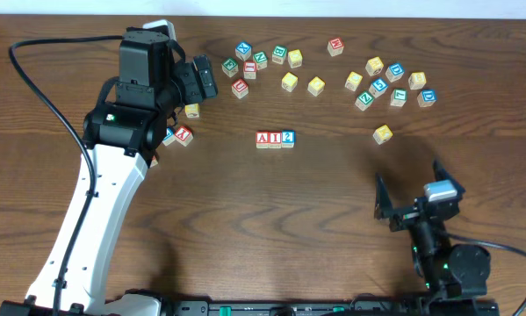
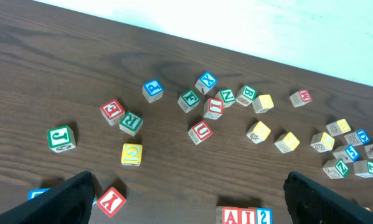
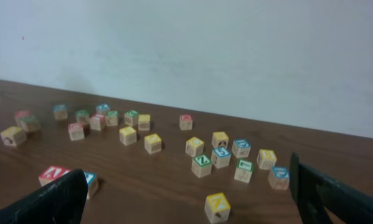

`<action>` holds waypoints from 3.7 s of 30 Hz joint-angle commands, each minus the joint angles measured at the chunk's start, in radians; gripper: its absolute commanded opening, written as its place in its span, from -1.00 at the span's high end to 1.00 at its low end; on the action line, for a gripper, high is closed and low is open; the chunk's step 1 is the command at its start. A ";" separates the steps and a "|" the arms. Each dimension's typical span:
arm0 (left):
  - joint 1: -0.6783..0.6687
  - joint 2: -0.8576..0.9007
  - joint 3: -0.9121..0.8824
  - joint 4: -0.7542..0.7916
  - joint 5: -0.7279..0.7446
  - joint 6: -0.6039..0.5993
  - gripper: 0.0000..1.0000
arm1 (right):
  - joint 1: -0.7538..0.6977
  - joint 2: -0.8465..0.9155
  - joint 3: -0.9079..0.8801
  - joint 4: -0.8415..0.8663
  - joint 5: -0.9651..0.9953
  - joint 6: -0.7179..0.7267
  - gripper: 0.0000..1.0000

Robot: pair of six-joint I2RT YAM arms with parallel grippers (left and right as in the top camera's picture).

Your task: Spell out AI2

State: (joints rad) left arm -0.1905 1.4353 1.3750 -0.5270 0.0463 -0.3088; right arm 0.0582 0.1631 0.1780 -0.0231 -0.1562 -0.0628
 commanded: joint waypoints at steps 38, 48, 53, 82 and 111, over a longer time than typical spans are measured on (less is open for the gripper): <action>0.004 0.003 0.008 0.000 -0.003 0.017 -0.93 | -0.004 -0.158 -0.172 -0.038 -0.014 0.017 -0.99; 0.010 0.003 -0.004 -0.140 -0.160 0.035 -0.93 | -0.004 -0.158 -0.172 -0.039 -0.014 0.017 -0.99; 0.022 -0.001 -0.058 -0.093 -0.164 0.050 -0.93 | -0.004 -0.158 -0.172 -0.038 -0.014 0.017 -0.99; 0.278 -1.063 -1.145 0.430 0.018 0.279 -0.93 | -0.004 -0.158 -0.172 -0.039 -0.014 0.017 -0.98; 0.279 -1.429 -1.371 0.455 -0.054 0.365 -0.93 | -0.004 -0.158 -0.172 -0.038 -0.014 0.017 -0.98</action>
State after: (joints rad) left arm 0.0841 0.0109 0.0368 -0.0586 0.0196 0.0349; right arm 0.0582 0.0120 0.0082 -0.0593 -0.1646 -0.0586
